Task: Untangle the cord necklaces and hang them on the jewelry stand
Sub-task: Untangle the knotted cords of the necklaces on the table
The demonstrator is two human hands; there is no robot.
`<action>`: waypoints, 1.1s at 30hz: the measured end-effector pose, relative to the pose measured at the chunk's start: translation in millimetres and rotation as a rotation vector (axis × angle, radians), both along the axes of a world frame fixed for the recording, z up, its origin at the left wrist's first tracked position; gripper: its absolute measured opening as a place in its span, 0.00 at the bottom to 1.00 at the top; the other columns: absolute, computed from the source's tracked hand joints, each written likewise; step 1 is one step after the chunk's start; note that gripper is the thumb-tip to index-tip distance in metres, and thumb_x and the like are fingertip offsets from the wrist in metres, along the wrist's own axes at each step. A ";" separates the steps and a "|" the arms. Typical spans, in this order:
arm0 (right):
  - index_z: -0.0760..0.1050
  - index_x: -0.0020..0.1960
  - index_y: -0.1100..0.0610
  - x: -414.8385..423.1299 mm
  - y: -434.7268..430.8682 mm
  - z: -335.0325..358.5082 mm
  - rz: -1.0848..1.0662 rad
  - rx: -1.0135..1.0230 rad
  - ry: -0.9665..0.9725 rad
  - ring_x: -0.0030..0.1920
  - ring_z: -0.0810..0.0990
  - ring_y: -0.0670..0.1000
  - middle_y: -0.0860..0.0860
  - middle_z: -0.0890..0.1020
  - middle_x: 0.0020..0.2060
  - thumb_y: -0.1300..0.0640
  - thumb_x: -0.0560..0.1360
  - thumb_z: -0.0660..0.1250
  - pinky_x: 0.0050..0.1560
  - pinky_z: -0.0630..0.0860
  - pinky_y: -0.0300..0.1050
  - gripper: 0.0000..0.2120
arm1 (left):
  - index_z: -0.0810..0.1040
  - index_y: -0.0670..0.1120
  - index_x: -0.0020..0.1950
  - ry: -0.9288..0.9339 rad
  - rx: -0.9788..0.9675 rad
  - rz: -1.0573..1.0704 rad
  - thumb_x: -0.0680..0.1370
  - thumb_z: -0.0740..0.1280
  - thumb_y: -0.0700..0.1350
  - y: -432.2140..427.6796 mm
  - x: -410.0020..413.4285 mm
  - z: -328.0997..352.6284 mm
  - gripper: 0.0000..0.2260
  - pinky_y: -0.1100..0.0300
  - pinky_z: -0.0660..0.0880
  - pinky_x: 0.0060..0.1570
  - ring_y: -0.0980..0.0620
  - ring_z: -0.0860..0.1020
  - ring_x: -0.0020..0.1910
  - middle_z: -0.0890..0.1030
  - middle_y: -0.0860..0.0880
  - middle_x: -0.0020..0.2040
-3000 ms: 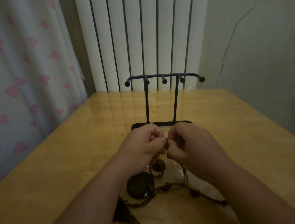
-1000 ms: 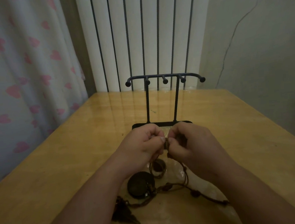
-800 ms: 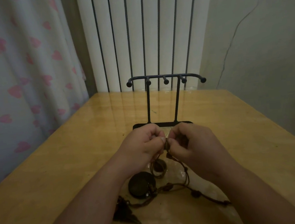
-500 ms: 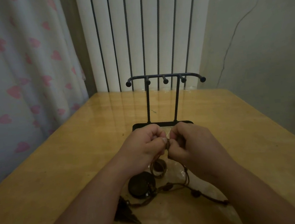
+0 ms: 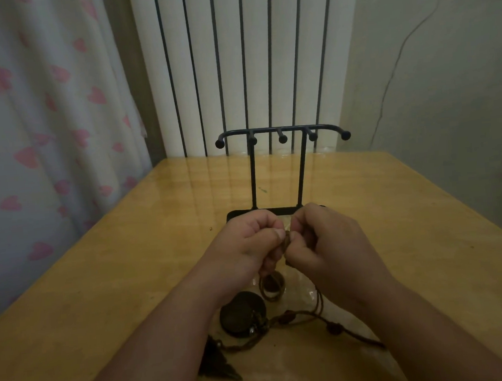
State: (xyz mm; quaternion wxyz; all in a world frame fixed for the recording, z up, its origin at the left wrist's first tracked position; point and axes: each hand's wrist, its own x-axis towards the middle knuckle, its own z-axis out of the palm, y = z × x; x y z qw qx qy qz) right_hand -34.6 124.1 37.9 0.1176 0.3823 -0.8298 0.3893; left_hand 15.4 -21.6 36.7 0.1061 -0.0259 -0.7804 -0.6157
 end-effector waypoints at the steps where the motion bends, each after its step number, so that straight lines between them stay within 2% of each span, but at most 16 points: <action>1: 0.70 0.39 0.47 0.3 -0.4 -0.6 -0.002 -0.007 0.004 0.35 0.71 0.41 0.44 0.72 0.33 0.48 0.69 0.60 0.29 0.69 0.36 0.04 | 0.76 0.50 0.36 -0.003 0.009 -0.006 0.79 0.60 0.37 -0.1 -0.4 -0.1 0.15 0.63 0.68 0.29 0.56 0.70 0.28 0.74 0.53 0.28; 5: 0.68 0.39 0.45 0.3 -2.1 -2.3 -0.013 -0.023 0.040 0.37 0.71 0.40 0.43 0.72 0.34 0.47 0.69 0.60 0.32 0.70 0.35 0.03 | 0.77 0.52 0.33 -0.024 0.090 -0.036 0.79 0.59 0.37 -1.1 -2.0 -2.9 0.18 0.62 0.67 0.29 0.56 0.69 0.27 0.72 0.53 0.28; 11: 0.67 0.40 0.44 0.5 -2.6 -3.3 -0.025 -0.012 0.107 0.37 0.71 0.42 0.42 0.71 0.34 0.47 0.70 0.60 0.31 0.67 0.36 0.03 | 0.78 0.51 0.35 -0.055 0.210 -0.071 0.75 0.62 0.43 -0.7 -6.4 -6.9 0.10 0.61 0.64 0.28 0.56 0.67 0.26 0.72 0.51 0.28; 14: 0.71 0.41 0.47 -2.6 -1.0 -2.7 -0.030 -0.026 0.092 0.36 0.71 0.43 0.42 0.72 0.34 0.49 0.70 0.62 0.32 0.66 0.35 0.03 | 0.76 0.48 0.39 0.000 0.061 0.018 0.79 0.61 0.39 -0.6 -4.8 -6.5 0.11 0.63 0.66 0.28 0.56 0.69 0.28 0.73 0.53 0.28; 16: 0.73 0.43 0.48 -3.4 0.7 -2.0 -0.034 -0.022 0.096 0.37 0.72 0.43 0.42 0.73 0.34 0.49 0.70 0.62 0.33 0.66 0.34 0.04 | 0.76 0.48 0.40 0.043 -0.018 0.068 0.79 0.61 0.38 -0.6 -4.4 -5.9 0.10 0.63 0.67 0.29 0.57 0.70 0.28 0.74 0.54 0.29; 20: 0.74 0.44 0.48 -3.5 1.7 1.2 -0.061 0.033 0.105 0.36 0.71 0.42 0.42 0.73 0.35 0.51 0.73 0.66 0.33 0.64 0.33 0.02 | 0.76 0.51 0.40 0.089 -0.150 0.112 0.78 0.64 0.39 -1.3 -6.3 -7.6 0.10 0.65 0.67 0.29 0.61 0.70 0.27 0.74 0.57 0.27; 23: 0.74 0.45 0.48 -3.8 2.3 2.9 -0.057 0.106 0.103 0.36 0.70 0.42 0.41 0.72 0.36 0.51 0.74 0.66 0.34 0.63 0.33 0.02 | 0.75 0.53 0.40 0.102 -0.244 0.132 0.78 0.65 0.40 -2.8 -7.9 -10.6 0.10 0.62 0.67 0.31 0.61 0.69 0.28 0.73 0.58 0.27; 29: 0.69 0.43 0.48 -3.9 2.8 5.0 -0.057 0.200 0.103 0.36 0.67 0.42 0.42 0.69 0.36 0.51 0.76 0.64 0.33 0.62 0.36 0.05 | 0.75 0.56 0.40 0.130 -0.290 0.132 0.77 0.66 0.42 -3.8 -9.9 -13.7 0.10 0.58 0.69 0.33 0.58 0.71 0.30 0.74 0.57 0.29; 33: 0.69 0.43 0.49 -4.3 2.9 5.3 -0.061 0.231 0.117 0.36 0.67 0.43 0.43 0.70 0.36 0.51 0.76 0.64 0.33 0.63 0.36 0.05 | 0.75 0.56 0.39 0.132 -0.346 0.138 0.76 0.67 0.44 -3.0 -8.7 -11.6 0.08 0.63 0.68 0.32 0.61 0.71 0.29 0.75 0.59 0.28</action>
